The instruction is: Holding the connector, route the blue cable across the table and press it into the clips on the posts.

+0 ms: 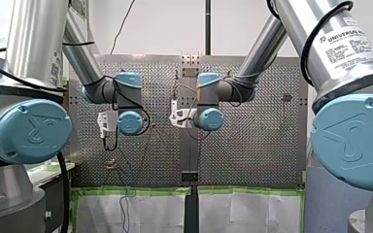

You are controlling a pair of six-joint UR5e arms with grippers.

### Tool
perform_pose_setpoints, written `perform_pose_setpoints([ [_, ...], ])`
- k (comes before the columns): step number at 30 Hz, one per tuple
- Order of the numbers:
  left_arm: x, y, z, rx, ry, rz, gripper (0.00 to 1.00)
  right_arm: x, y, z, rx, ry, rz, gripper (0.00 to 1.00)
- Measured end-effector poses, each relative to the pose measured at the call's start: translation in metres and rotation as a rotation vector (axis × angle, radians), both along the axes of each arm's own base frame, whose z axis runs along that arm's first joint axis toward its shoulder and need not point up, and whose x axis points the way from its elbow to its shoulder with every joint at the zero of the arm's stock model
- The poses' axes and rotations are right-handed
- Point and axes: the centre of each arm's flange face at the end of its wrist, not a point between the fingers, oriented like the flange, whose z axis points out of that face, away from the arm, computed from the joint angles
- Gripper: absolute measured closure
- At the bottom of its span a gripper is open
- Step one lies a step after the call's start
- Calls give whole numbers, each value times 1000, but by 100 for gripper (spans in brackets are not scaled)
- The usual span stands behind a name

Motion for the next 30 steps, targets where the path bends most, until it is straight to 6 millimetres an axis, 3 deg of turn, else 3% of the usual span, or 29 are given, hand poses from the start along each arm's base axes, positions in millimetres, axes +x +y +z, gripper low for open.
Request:
perform_pose_setpoints([
  [10, 11, 6, 41, -44, -76, 33, 100, 15, -1, 14, 37, 1, 52, 100],
  [24, 29, 30, 49, -9, -53, 90, 100, 45, -7, 50, 69, -23, 108, 100],
  [30, 43, 42, 67, -15, -71, 96, 100, 54, -13, 66, 73, -27, 123, 100],
])
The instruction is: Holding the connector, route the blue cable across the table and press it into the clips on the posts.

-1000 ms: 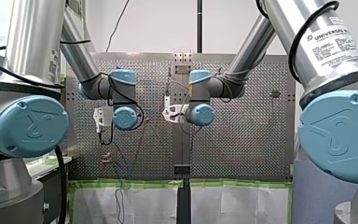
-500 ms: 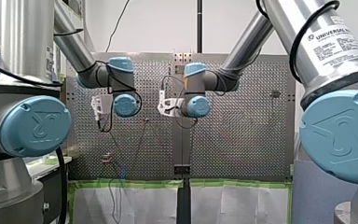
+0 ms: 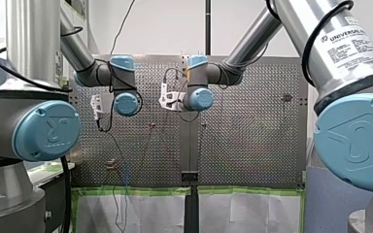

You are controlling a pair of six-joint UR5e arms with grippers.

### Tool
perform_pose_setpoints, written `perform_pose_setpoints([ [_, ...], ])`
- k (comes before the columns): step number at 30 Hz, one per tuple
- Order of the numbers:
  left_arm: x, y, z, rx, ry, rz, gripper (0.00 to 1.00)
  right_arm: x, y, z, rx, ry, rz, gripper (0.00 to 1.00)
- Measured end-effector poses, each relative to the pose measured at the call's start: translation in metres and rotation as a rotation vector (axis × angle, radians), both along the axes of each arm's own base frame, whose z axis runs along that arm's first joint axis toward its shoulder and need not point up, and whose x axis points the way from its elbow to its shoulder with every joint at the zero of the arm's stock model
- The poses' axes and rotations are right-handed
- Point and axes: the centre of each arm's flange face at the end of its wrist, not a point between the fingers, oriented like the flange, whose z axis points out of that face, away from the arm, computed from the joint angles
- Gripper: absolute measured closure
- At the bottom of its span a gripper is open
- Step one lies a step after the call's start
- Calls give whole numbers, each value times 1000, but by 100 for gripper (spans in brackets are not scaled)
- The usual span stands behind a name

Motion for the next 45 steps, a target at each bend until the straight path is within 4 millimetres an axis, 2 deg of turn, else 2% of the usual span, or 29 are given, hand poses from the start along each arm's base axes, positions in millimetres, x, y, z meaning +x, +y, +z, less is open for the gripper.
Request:
perform_pose_setpoints([
  [7, 10, 15, 27, -10, -25, 39, 100, 12, -9, 18, -11, -14, 6, 100],
  [15, 20, 19, 44, -18, -33, 54, 100, 31, -11, 24, -5, -3, 36, 100],
  [26, 34, 26, 62, -23, -41, 76, 100, 57, -9, 66, -33, -40, 69, 100],
  [34, 46, 33, 77, -24, -59, 100, 100, 66, -18, 95, -54, -84, 69, 100],
  [45, 65, 42, 105, -23, -92, 129, 100, 77, -35, 118, -73, -123, 73, 100],
])
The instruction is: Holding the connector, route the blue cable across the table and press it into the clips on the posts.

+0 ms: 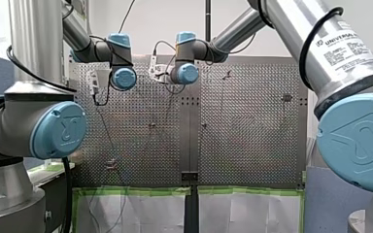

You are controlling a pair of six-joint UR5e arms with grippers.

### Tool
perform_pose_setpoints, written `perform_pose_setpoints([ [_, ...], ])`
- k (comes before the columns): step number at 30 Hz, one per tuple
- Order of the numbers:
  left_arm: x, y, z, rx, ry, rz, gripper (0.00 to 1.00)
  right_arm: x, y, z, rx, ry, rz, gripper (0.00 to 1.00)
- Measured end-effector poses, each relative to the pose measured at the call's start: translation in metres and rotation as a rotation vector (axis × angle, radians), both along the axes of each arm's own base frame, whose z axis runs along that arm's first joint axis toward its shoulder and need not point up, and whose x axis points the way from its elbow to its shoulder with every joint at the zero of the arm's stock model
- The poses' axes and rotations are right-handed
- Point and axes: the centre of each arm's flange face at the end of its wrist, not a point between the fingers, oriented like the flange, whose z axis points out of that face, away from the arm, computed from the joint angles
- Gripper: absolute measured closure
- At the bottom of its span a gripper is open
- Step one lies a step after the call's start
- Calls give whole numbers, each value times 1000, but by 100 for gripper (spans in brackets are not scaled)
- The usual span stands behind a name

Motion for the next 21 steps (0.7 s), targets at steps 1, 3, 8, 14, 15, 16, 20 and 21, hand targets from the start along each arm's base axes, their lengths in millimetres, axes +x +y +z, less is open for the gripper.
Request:
perform_pose_setpoints([
  [1, 1, 1, 2, 0, -3, 1, 100, 2, -1, 1, 2, 1, 3, 100],
  [3, 4, 2, 6, 0, -9, 2, 100, 5, -1, 1, 4, 3, 7, 100],
  [8, 10, 7, 13, -2, -24, 6, 100, 11, -4, 0, 9, 8, 12, 100],
  [14, 18, 15, 21, -1, -41, 15, 100, 19, -6, 0, 12, 12, 18, 100],
  [15, 20, 17, 22, 0, -44, 16, 100, 20, -6, 1, 12, 10, 19, 100],
  [16, 21, 18, 23, 0, -45, 18, 100, 21, -7, 3, 11, 7, 20, 100],
  [20, 25, 24, 26, -5, -56, 24, 100, 25, -9, 4, 13, -1, 23, 100],
  [21, 26, 26, 27, -6, -58, 26, 100, 27, -10, 3, 15, 0, 24, 100],
])
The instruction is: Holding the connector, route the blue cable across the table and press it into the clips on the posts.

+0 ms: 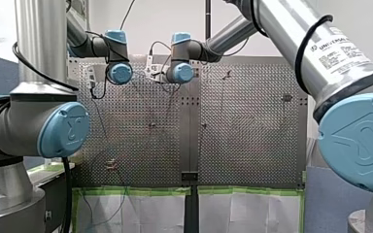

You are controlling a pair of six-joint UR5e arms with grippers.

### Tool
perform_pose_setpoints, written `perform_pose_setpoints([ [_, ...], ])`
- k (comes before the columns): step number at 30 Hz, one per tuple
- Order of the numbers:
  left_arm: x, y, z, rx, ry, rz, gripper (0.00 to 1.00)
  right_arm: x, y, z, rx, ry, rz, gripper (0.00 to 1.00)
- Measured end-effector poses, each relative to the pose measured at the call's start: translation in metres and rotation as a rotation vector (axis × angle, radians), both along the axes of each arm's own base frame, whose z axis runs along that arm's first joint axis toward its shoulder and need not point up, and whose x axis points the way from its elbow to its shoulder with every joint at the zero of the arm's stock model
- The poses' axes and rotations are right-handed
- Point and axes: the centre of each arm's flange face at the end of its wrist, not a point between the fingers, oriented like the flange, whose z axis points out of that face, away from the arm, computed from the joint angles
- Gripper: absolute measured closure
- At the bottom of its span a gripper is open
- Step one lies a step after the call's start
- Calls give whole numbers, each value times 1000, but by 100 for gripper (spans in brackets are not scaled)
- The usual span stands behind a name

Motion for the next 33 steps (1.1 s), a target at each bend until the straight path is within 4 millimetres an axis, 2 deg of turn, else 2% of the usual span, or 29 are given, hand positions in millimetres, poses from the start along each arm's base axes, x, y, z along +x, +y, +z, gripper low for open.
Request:
perform_pose_setpoints([
  [10, 27, 8, -14, -9, 16, -34, 100, 18, -5, -15, 17, 21, 12, 100],
  [33, 64, 43, -15, -37, -52, -105, 100, 22, -16, -8, 5, 3, 5, 100],
])
